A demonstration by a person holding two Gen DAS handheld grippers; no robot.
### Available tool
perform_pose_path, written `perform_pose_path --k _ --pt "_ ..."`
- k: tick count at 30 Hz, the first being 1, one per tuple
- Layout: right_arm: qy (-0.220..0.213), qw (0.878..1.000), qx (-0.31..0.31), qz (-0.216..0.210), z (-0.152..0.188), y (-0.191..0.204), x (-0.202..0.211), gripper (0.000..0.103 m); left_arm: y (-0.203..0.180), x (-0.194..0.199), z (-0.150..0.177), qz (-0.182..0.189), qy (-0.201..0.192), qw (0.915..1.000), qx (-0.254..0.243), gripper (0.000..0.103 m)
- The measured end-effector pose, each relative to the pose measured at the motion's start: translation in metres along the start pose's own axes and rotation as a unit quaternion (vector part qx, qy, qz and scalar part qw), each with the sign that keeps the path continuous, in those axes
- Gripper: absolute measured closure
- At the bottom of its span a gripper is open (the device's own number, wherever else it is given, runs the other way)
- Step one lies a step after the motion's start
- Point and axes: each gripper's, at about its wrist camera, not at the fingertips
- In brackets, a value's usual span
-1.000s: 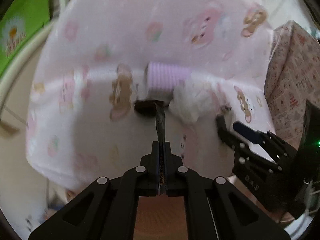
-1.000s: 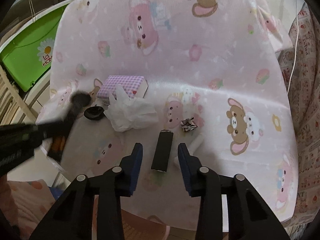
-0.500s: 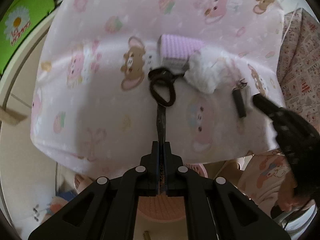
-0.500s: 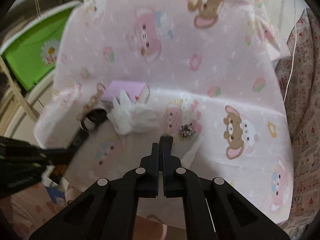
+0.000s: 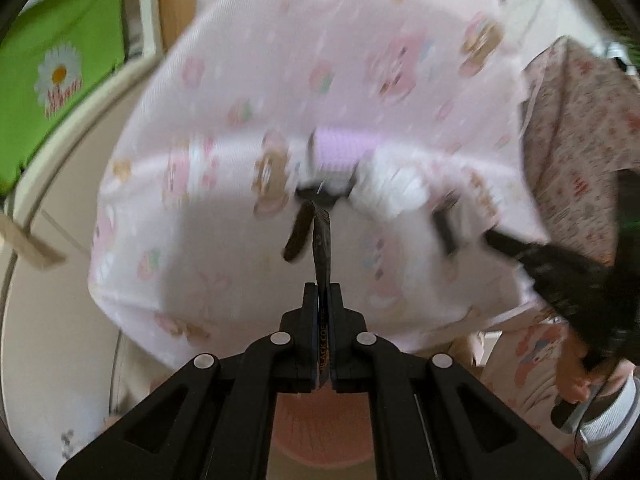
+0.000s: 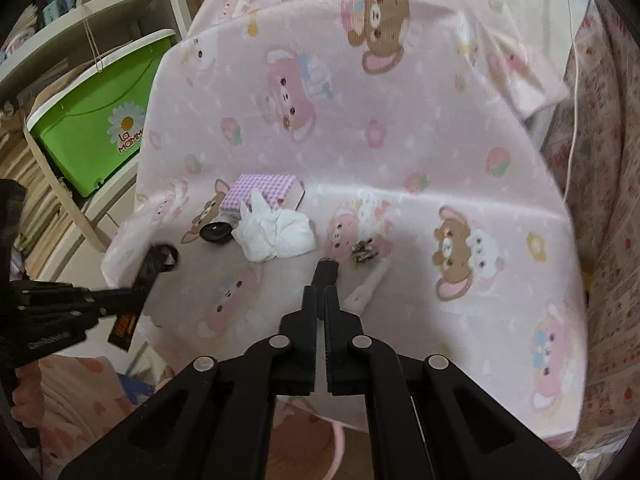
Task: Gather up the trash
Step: 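Lift the black hair tie off the cloth with the left tool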
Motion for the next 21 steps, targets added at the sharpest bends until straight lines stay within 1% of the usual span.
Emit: perform_pose_path --k 1,2,3,4,5,6,7,8,9,10,11,12,14,16,19,20,21 --pt "0.003 1.0 0.0 0.003 0.0 0.001 -0.003 0.099 -0.001 0.005 -0.001 0.002 -0.012 0.9999 -0.004 0.1" --pt "0.003 1.0 0.003 0.01 0.0 0.002 -0.005 0.099 -0.002 0.005 -0.002 0.005 -0.014 0.9999 -0.008 0.1" --pt "0.009 1.0 0.009 0.013 0.0 0.005 -0.01 0.099 -0.002 -0.001 -0.003 0.002 -0.001 1.0 -0.009 0.1" --pt "0.014 1.0 0.011 0.011 0.0 0.006 -0.013 0.099 -0.001 -0.011 -0.003 -0.005 0.021 0.9998 -0.006 0.1" --pt "0.02 1.0 0.011 0.007 0.0 0.008 -0.017 0.099 0.001 -0.026 -0.001 -0.009 0.052 0.9986 0.001 0.1" --pt "0.023 1.0 0.011 0.007 0.0 0.01 -0.02 0.099 0.004 -0.036 0.003 -0.005 0.075 0.9971 0.009 0.1" --pt "0.024 1.0 0.013 0.007 0.0 0.012 -0.022 0.099 0.006 -0.043 0.006 0.007 0.098 0.995 0.015 0.1" --pt "0.027 1.0 0.014 0.006 -0.001 0.014 -0.024 0.098 0.008 -0.046 0.009 0.019 0.112 0.9934 0.018 0.1" --pt "0.028 0.999 0.016 0.005 -0.002 0.015 -0.025 0.096 0.007 -0.046 0.009 0.027 0.116 0.9928 0.016 0.1" --pt "0.028 0.999 0.017 0.005 -0.003 0.017 -0.025 0.094 0.005 -0.043 0.009 0.025 0.113 0.9933 0.009 0.1" --pt "0.027 0.999 0.02 0.006 -0.003 0.019 -0.026 0.088 0.003 -0.04 0.009 0.014 0.108 0.994 -0.001 0.1" --pt "0.026 0.999 0.023 0.007 -0.004 0.02 -0.027 0.079 0.002 -0.039 0.01 0.006 0.106 0.9943 -0.008 0.1" --pt "0.024 0.999 0.03 0.016 -0.004 0.022 -0.029 0.069 0.002 -0.039 0.012 0.012 0.109 0.9939 -0.007 0.1" --pt "0.025 0.999 0.037 0.031 -0.005 0.022 -0.033 0.068 0.003 -0.04 0.016 0.021 0.116 0.993 -0.005 0.1" --pt "0.033 0.997 0.029 0.058 -0.006 0.017 -0.041 0.068 0.001 -0.037 0.017 0.013 0.115 0.9932 -0.01 0.1" --pt "0.037 0.997 0.024 0.064 -0.007 0.014 -0.044 0.069 0.001 -0.036 0.017 0.001 0.108 0.9941 -0.009 0.1" --pt "0.036 0.997 0.024 0.062 -0.007 0.013 -0.045 0.069 0.0 -0.033 0.016 -0.03 0.092 0.9952 -0.015 0.1"
Point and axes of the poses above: each gripper's, at about its wrist camera, not at the fingertips, and x roughly against the way its jaws point, y to its left, z to its underside, and after that the axes turned 12 degrees about -z, right-handed
